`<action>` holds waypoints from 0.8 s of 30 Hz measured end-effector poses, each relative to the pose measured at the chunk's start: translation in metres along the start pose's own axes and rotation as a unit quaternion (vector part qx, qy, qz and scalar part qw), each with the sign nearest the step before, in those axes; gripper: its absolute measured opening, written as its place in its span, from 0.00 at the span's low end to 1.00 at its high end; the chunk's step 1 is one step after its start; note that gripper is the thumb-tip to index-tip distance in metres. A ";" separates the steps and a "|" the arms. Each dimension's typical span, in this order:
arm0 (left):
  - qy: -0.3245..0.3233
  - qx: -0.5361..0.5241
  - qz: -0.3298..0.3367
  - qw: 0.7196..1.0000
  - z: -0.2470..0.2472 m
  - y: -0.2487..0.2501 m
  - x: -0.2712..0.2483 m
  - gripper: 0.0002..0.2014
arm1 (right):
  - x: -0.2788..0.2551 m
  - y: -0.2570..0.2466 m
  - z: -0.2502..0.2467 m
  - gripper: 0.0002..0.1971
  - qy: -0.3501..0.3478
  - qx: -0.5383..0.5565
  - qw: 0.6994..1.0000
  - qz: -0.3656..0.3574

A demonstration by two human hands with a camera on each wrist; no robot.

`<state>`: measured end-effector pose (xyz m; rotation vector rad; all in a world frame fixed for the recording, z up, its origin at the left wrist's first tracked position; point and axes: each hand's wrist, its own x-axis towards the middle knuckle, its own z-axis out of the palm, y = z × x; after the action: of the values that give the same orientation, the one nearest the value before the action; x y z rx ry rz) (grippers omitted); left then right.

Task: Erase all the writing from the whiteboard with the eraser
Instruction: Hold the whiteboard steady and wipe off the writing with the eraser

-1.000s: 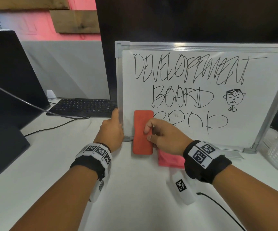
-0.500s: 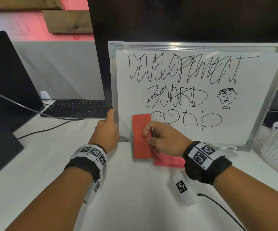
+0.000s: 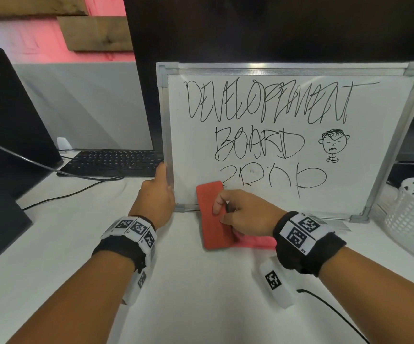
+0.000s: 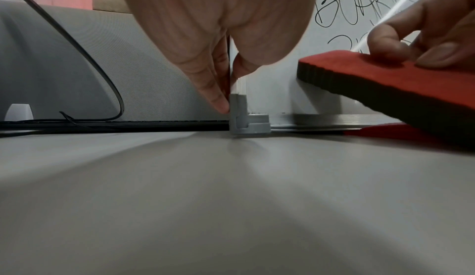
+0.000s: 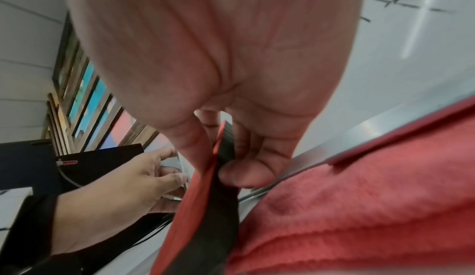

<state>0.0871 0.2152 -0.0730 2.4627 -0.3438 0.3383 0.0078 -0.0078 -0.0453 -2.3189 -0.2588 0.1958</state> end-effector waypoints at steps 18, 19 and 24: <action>-0.003 0.011 -0.010 1.000 -0.001 0.003 -0.001 0.27 | -0.002 0.016 0.004 0.12 0.018 0.059 0.998 0.002; -0.004 0.012 -0.012 1.000 -0.001 0.003 -0.001 0.27 | -0.002 0.015 0.002 0.12 0.016 0.052 0.999 0.001; -0.005 0.005 -0.004 1.000 -0.001 0.001 0.001 0.26 | 0.000 0.007 -0.009 0.11 0.064 0.055 0.996 -0.039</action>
<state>0.0870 0.2145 -0.0715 2.4761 -0.3365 0.3248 0.0109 -0.0182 -0.0442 -2.1966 -0.2675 0.0215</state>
